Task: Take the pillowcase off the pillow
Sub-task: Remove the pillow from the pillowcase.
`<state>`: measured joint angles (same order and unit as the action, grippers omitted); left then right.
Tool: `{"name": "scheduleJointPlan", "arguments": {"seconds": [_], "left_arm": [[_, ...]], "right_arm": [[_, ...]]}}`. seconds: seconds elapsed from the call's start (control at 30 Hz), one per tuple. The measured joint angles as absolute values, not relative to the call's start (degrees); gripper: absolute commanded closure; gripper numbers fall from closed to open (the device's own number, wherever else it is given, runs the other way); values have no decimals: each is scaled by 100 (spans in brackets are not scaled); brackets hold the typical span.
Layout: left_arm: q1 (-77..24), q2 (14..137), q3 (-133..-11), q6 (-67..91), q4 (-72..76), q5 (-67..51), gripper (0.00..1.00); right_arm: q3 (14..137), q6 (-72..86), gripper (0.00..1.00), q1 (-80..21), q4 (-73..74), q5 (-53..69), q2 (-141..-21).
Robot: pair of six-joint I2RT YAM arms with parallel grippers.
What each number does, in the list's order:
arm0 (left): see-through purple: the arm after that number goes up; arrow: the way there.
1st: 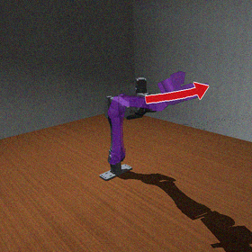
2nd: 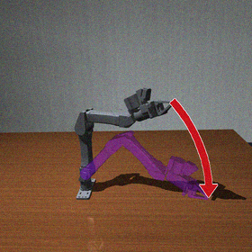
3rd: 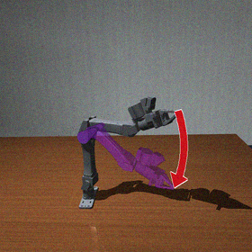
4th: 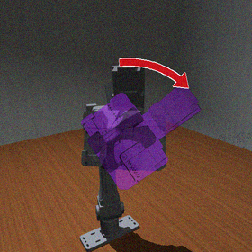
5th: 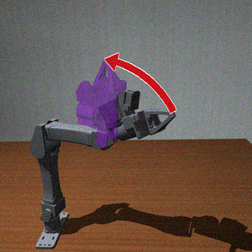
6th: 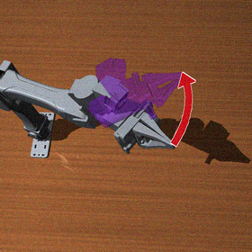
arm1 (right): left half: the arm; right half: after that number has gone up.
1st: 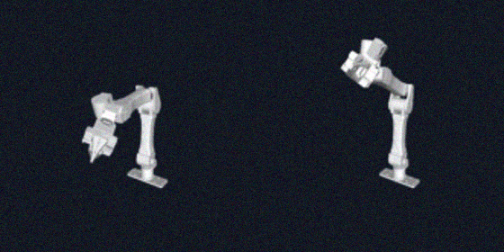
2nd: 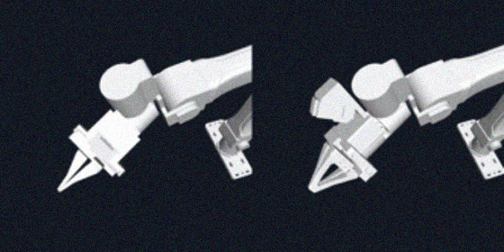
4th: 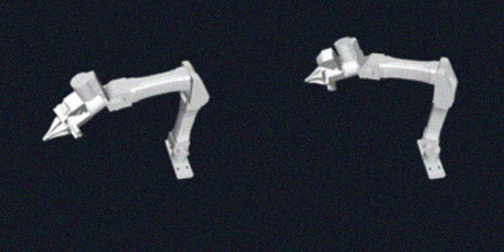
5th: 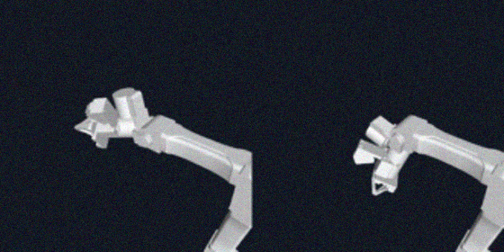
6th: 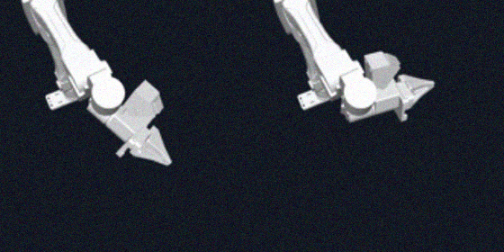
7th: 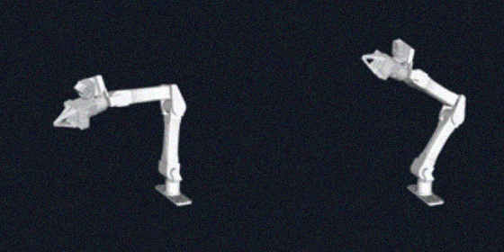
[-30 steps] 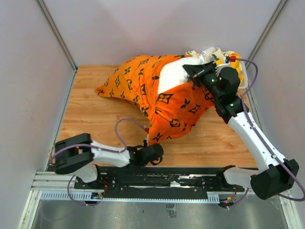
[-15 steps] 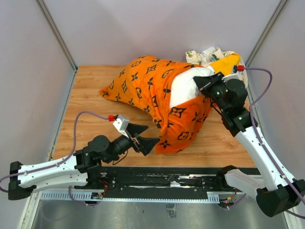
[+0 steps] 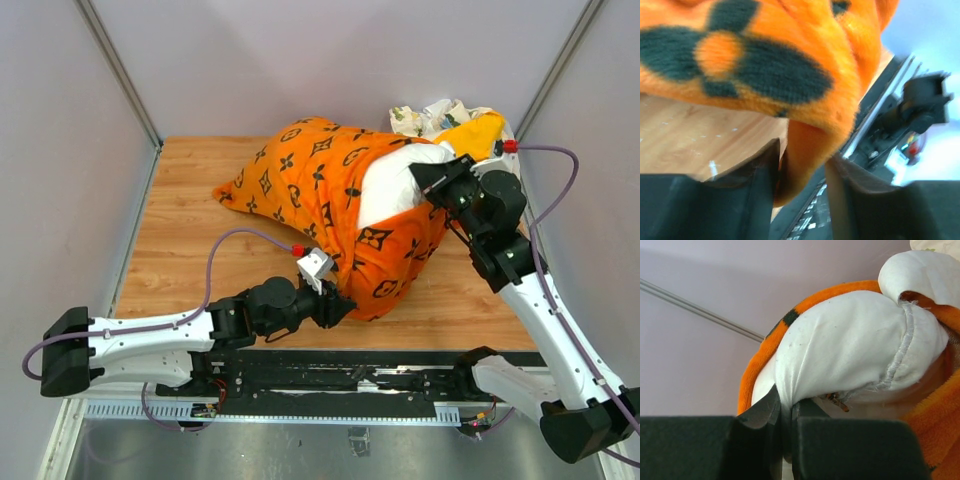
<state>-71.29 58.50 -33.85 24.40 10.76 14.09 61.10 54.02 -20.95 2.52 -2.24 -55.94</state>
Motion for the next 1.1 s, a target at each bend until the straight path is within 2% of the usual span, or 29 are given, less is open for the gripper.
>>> {"name": "scheduleJointPlan", "arguments": {"seconds": [0.03,0.07,0.3,0.53,0.77,1.1], "left_arm": [[-7131,5854,-3382,2429,1138,1409,96],[-7131,5854,-3374,2386,1236,1422,99],[-7131,6307,-3074,2486,1927,1804,100],[-7116,7749,-2576,2847,2674,2427,100],[-7094,8862,-2602,3201,3378,2915,100],[-7094,8962,-2517,3616,3776,3330,100]], "right_arm": [[6110,5402,99,-2095,259,-224,-5579],[6110,5404,99,-2097,259,-224,-5555],[6110,5730,99,-2097,235,-176,-5513],[6324,6270,99,-2189,134,27,-5966],[7102,6267,99,-2296,561,-56,-6445],[8694,5660,99,-2233,1859,-32,-7035]]}}
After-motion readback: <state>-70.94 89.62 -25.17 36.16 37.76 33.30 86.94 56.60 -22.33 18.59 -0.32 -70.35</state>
